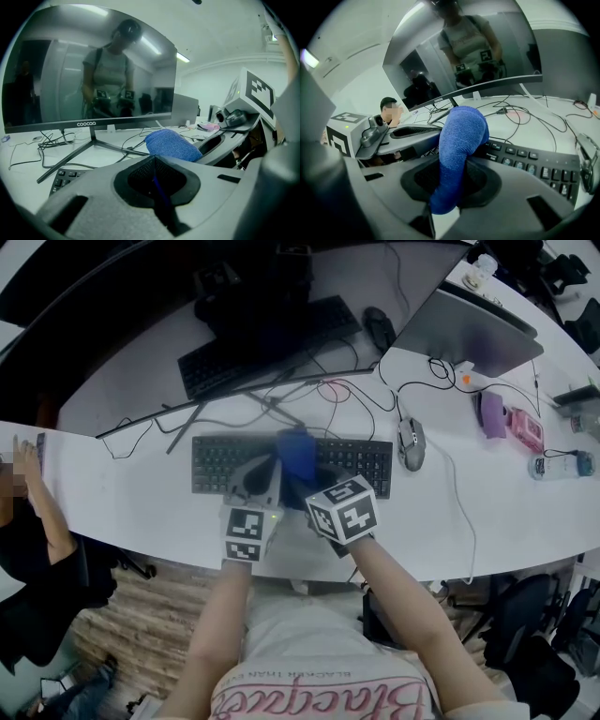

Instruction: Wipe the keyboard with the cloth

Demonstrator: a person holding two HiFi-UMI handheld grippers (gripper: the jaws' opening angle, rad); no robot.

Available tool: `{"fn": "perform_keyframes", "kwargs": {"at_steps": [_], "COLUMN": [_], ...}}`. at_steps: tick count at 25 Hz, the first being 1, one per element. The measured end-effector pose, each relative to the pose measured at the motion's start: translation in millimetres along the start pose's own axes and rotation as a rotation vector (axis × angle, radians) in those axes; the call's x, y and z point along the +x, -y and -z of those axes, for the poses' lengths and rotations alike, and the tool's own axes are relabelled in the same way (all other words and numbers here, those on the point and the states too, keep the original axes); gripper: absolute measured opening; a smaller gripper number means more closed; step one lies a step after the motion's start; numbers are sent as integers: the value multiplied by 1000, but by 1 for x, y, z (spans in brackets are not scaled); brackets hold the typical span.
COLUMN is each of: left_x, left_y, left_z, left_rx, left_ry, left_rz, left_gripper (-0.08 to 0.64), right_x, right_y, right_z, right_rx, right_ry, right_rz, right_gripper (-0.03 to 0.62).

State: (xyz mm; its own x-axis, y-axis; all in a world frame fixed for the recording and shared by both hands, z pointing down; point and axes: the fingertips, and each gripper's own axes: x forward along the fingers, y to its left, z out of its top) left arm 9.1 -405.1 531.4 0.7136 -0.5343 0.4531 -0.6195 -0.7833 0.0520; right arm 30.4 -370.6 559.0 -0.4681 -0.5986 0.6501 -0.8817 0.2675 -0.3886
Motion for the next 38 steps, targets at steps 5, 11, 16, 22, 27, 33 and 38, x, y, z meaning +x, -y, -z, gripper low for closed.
{"fn": "perform_keyframes", "kwargs": {"at_steps": [5, 11, 16, 22, 27, 33, 38], "left_x": [11, 23, 31, 44, 53, 62, 66], "left_y": [19, 43, 60, 82, 98, 117, 129], "left_z": [-1, -4, -8, -12, -16, -19, -24], "left_rx": [13, 18, 27, 39, 50, 57, 63], "left_ry": [-1, -4, -3, -5, -2, -6, 6], "left_rz": [10, 25, 39, 58, 73, 88, 100], "left_gripper": [5, 5, 5, 5, 5, 5, 5], "right_x": [-16, -36, -51, -69, -85, -101, -117], "right_y": [16, 37, 53, 73, 89, 105, 120], "right_z": [6, 14, 20, 27, 33, 40, 45], "right_rx": [-1, 11, 17, 0, 14, 6, 12], "right_ry": [5, 11, 17, 14, 20, 16, 16], "right_rz": [10, 32, 49, 74, 85, 101, 127], "right_gripper": [98, 98, 98, 98, 98, 98, 98]}}
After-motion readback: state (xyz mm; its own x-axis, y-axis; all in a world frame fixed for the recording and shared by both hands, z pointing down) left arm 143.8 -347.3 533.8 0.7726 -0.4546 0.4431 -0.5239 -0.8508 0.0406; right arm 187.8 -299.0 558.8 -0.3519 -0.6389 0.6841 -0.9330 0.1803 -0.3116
